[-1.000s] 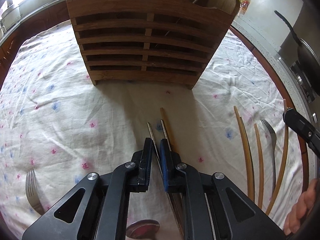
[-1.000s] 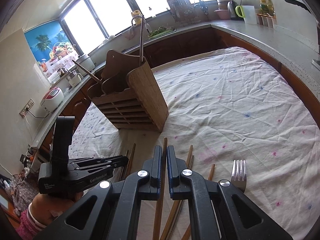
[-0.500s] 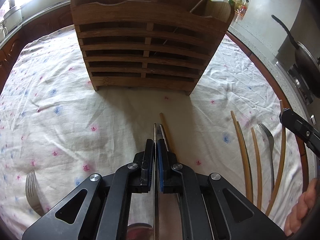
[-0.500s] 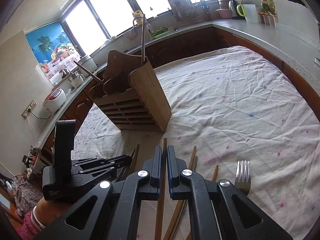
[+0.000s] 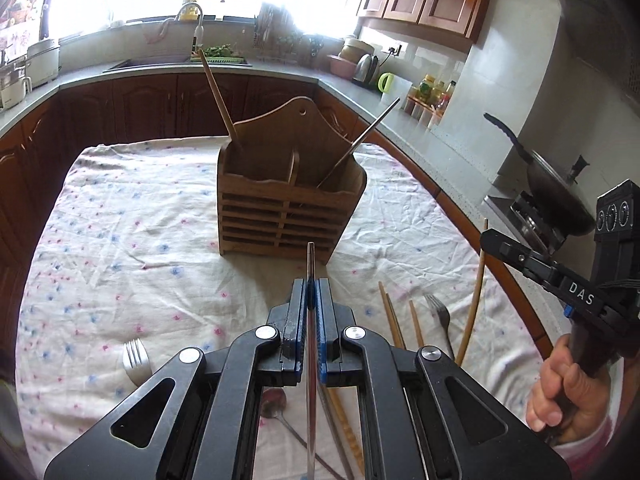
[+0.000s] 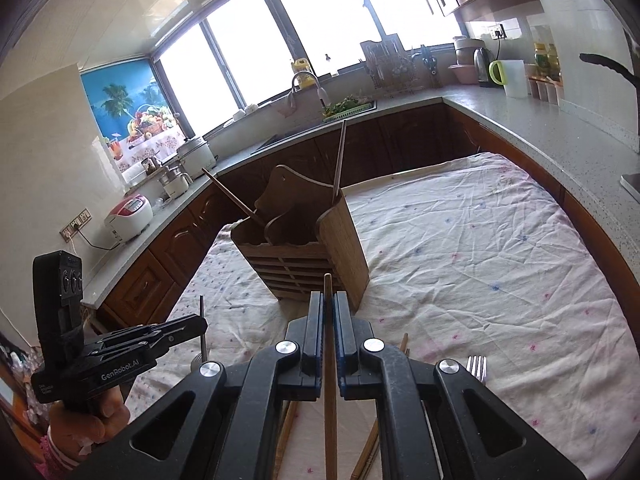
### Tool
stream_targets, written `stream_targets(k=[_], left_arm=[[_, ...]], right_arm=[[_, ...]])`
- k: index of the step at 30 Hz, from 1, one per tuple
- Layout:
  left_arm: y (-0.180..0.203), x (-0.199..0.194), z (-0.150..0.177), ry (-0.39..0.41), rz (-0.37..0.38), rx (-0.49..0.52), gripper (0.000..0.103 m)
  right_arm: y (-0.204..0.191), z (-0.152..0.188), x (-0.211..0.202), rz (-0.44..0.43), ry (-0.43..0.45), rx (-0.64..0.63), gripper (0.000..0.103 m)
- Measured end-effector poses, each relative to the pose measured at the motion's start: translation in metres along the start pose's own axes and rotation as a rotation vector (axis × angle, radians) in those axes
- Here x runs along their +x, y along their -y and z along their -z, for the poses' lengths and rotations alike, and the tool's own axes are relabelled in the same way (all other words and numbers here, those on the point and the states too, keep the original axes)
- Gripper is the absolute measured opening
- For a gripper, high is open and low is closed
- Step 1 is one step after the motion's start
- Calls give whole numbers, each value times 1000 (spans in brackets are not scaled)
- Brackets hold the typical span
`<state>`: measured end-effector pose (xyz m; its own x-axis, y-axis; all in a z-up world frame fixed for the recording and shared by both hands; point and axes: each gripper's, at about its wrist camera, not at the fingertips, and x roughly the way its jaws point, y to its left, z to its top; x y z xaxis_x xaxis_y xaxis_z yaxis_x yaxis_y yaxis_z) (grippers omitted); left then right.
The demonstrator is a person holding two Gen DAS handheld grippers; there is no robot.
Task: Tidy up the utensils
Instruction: 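Carry both held chopsticks up over the wooden utensil holder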
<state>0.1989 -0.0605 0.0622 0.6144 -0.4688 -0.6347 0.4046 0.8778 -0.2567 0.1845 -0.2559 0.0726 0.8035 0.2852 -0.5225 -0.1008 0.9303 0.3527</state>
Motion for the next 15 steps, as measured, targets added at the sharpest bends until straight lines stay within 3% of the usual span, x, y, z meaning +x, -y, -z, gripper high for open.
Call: stream_targets(k=[6,15], left_arm=[[-4,-38,-7,79,21,-6,3],[-14,-59,-19,156,9,-24,3]], right_arm=[[-17,-13,-24,-10,62,-39,5],[-26,-32,-31,-15,114,-66,5]])
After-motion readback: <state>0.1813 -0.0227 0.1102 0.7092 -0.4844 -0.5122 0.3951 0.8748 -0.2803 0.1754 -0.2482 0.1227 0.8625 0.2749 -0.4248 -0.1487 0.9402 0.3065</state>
